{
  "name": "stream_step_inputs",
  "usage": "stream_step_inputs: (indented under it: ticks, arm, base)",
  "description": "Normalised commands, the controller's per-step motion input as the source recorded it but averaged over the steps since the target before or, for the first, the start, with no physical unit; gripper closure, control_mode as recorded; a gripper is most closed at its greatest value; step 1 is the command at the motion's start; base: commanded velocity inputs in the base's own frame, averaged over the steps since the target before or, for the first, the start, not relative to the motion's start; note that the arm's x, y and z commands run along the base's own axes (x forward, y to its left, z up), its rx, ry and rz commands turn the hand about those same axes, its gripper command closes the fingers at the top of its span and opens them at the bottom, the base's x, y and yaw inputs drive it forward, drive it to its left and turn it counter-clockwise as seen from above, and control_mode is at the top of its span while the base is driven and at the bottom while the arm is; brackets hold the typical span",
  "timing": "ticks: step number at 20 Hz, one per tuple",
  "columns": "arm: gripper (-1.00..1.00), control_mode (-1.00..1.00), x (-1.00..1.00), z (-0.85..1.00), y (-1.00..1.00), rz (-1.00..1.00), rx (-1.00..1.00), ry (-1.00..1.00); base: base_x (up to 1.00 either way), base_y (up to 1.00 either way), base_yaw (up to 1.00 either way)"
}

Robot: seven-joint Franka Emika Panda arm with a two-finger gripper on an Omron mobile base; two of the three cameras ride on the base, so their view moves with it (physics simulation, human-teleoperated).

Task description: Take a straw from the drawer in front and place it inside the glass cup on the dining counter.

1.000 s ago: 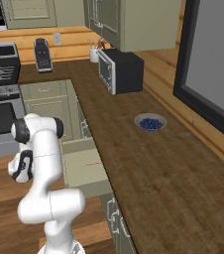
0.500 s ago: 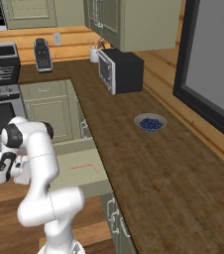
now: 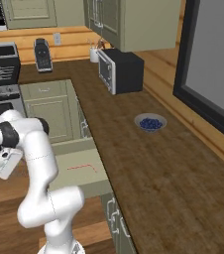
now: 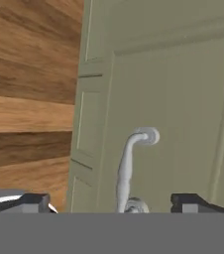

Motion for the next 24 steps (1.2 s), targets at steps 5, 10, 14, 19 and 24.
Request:
stream_step_inputs:
  ticks: [5, 10, 14, 19, 24]
  arm:
    - [-1.0, -1.0, -0.35, 0.91, -0.04, 0.0, 0.4, 0.18]
    - [-1.0, -1.0, -0.42, 0.9, -0.8, 0.0, 0.16, -0.14]
    - [-1.0, -1.0, -0.02, 0.5, -1.0, -0.03, 0.14, -0.05]
    - [-1.0, -1.0, 0.22, 0.2, -0.99, -0.01, 0.24, 0.01]
    - [-1.0, -1.0, 0.44, 0.02, -0.7, 0.0, 0.27, 0.05]
  base:
    - [0.0, 0.0, 0.0]
    - [0.0, 0.0, 0.0]
    - [0.0, 0.0, 0.0]
    - [0.0, 0.0, 0.0]
    - [0.0, 0.0, 0.0]
